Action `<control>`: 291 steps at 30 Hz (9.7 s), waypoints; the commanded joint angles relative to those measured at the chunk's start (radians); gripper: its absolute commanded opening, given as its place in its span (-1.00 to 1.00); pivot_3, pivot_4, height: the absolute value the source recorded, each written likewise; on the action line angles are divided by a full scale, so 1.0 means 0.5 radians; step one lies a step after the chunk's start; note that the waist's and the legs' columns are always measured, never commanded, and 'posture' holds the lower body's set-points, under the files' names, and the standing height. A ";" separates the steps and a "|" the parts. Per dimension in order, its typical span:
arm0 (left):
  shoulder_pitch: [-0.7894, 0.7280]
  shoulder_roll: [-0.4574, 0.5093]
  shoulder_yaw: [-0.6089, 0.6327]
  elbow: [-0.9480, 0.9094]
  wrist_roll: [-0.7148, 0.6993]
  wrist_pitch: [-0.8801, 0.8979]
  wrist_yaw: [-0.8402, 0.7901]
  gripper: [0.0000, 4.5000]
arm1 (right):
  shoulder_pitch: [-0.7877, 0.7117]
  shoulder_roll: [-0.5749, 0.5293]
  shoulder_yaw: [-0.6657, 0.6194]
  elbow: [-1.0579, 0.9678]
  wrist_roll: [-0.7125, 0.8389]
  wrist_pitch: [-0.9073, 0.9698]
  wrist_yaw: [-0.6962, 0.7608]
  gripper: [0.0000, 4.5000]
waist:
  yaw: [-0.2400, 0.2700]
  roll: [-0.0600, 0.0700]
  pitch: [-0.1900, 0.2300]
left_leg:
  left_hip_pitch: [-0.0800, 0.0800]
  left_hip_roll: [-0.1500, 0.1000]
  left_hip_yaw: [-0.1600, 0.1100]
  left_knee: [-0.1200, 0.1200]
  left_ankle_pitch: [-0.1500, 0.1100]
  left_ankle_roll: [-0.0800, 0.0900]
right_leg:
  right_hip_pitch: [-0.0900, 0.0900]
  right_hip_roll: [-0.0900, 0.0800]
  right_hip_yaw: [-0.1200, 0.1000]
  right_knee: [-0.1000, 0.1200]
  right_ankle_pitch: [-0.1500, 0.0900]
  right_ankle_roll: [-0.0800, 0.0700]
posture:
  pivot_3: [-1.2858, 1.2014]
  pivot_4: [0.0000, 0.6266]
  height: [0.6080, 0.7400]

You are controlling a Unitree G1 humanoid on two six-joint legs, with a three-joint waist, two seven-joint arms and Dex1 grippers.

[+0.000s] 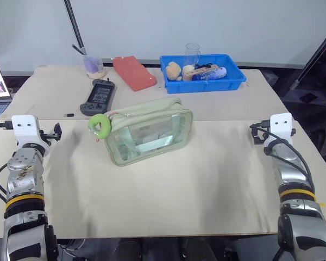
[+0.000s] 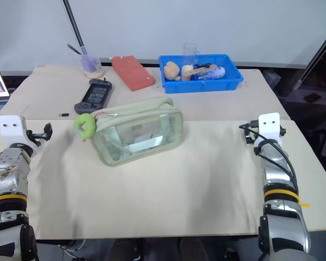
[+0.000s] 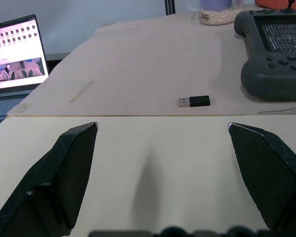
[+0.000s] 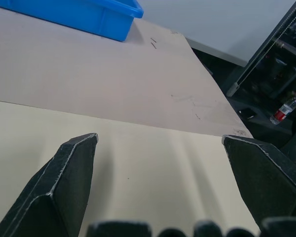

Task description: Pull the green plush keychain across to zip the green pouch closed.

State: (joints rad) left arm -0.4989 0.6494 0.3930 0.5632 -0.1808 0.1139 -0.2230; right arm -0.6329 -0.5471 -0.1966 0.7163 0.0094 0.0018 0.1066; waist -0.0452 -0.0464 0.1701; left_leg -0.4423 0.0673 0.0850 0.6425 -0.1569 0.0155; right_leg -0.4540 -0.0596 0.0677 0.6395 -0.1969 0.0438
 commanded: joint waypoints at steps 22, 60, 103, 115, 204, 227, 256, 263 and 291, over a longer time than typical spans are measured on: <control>-0.739 0.564 -0.870 -1.915 -0.697 1.291 -1.196 1.00 | -0.374 -0.402 0.163 -1.271 0.845 0.810 1.713 0.99 | 0.003 0.002 0.001 | -0.002 0.000 -0.003 -0.004 -0.001 0.001 | 0.006 0.003 0.000 -0.014 -0.001 0.004 | 0.03 -0.52 1.00; -0.779 0.357 -1.238 -0.939 0.146 -0.668 -1.961 -0.98 | -0.270 -0.641 0.262 -2.082 1.234 1.382 1.844 1.00 | 0.067 0.003 0.002 | -0.009 0.001 -0.001 0.003 -0.002 0.003 | -0.001 0.003 0.000 -0.015 0.001 0.001 | 0.03 -0.52 1.00; -0.598 0.689 -0.585 -1.393 -0.712 1.045 -1.868 1.00 | 0.062 -0.500 0.443 -1.889 0.823 1.026 1.837 -0.99 | 0.057 0.003 0.002 | -0.005 0.001 -0.005 0.009 -0.001 0.003 | -0.002 0.006 0.001 0.002 -0.009 0.013 | 0.03 -0.52 1.00; -0.074 0.590 -0.243 -1.254 -0.775 1.118 -1.609 1.00 | -0.009 -0.474 0.463 -1.795 0.759 0.929 1.889 -0.99 | 0.071 0.001 0.002 | -0.005 0.002 -0.001 0.008 -0.001 0.002 | -0.003 0.003 0.000 0.003 -0.010 -0.012 | 0.03 -0.52 1.00; -0.183 0.721 -0.803 -1.328 -0.193 0.546 -1.988 -1.00 | -0.236 -0.674 0.429 -1.643 0.757 1.009 2.104 -0.10 | 0.064 0.001 0.003 | -0.005 0.002 -0.001 0.008 -0.001 0.002 | -0.005 0.003 0.000 0.004 -0.012 -0.012 | 0.03 -0.52 1.00; -0.173 0.678 -0.827 -1.356 -0.163 0.496 -1.970 -1.00 | -1.048 0.399 0.855 -0.716 0.398 0.892 1.828 0.88 | 0.062 0.002 0.002 | -0.007 0.003 -0.001 0.005 -0.001 0.002 | -0.010 0.005 0.000 0.013 -0.011 -0.012 | 0.03 -0.52 1.00; -0.220 0.691 -0.852 -1.142 -0.065 0.312 -2.013 -1.00 | -0.687 -0.382 0.405 -1.150 0.435 1.153 1.800 -0.99 | 0.072 0.002 0.002 | -0.007 0.002 0.000 0.005 -0.001 0.002 | -0.009 0.003 -0.001 0.009 -0.015 -0.019 | 0.03 -0.52 1.00; -0.260 0.691 -0.866 -0.968 -0.019 0.201 -2.032 -1.00 | -0.243 -0.570 0.213 -1.238 0.440 1.197 1.632 -0.99 | 0.047 0.002 0.002 | -0.004 0.003 0.000 0.003 -0.001 0.002 | -0.009 0.004 -0.001 0.009 -0.015 -0.018 | 0.03 -0.52 1.00; -0.392 0.760 -0.411 -1.061 -0.699 1.133 -2.040 0.93 | -0.383 -0.718 0.289 -1.444 0.753 1.386 2.012 0.73 | 0.046 0.002 0.005 | -0.002 0.003 -0.001 0.002 -0.002 0.003 | -0.009 0.005 0.000 0.011 -0.017 -0.013 | 0.03 -0.52 1.00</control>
State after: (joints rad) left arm -0.6592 0.9955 0.1105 0.0585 -0.4599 0.5949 -1.2460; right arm -0.7930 -0.8854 -0.0179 0.0287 0.3341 0.6702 1.0579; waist -0.0221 -0.0453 0.1724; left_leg -0.4433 0.0693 0.0841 0.6433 -0.1581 0.0176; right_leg -0.4583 -0.0566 0.0676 0.6447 -0.2070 0.0401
